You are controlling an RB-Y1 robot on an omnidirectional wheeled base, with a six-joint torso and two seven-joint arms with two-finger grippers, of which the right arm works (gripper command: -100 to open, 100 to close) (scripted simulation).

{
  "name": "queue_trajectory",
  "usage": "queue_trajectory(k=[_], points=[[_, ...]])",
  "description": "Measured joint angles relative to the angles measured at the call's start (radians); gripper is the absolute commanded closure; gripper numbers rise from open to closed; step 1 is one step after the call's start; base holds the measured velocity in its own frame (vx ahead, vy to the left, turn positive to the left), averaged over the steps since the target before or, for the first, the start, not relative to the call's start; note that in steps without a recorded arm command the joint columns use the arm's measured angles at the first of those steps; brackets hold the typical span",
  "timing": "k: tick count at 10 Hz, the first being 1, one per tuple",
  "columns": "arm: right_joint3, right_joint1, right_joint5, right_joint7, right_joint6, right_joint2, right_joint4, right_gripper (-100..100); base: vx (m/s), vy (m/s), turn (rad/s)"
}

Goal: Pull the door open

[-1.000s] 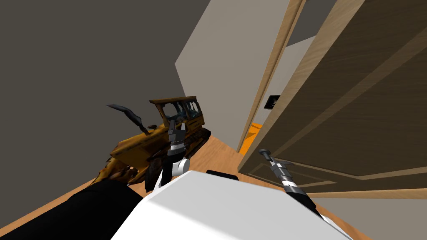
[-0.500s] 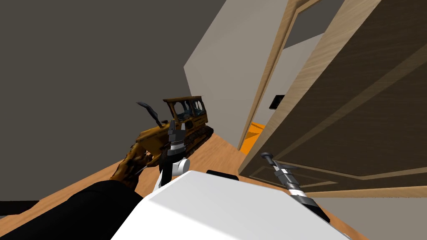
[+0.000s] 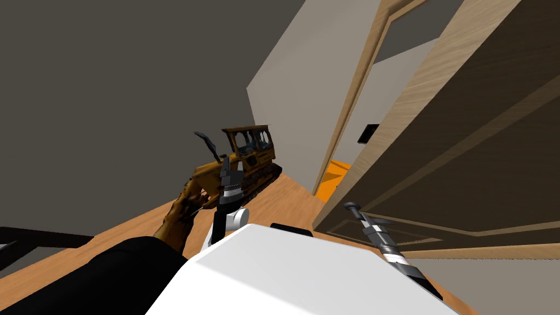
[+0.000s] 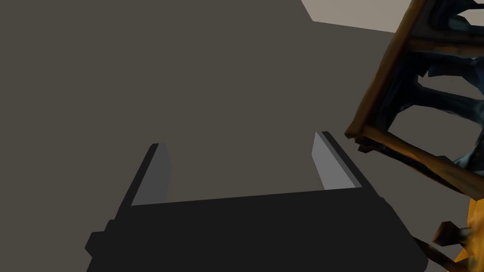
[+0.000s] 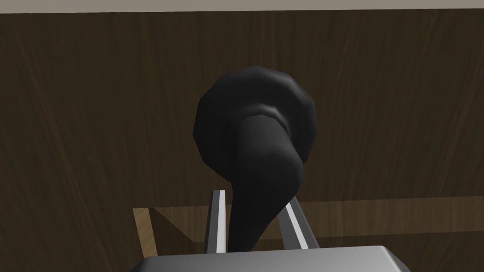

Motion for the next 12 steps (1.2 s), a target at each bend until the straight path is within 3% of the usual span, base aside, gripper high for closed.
queue_trajectory(k=[8, 12], points=[[0.030, 0.032, 0.007, -0.030, -0.094, -0.030, 0.039, 100, -0.184, -0.060, 0.134], [0.034, 0.029, 0.008, -0.037, -0.110, -0.036, 0.052, 100, -0.197, -0.049, 0.156]])
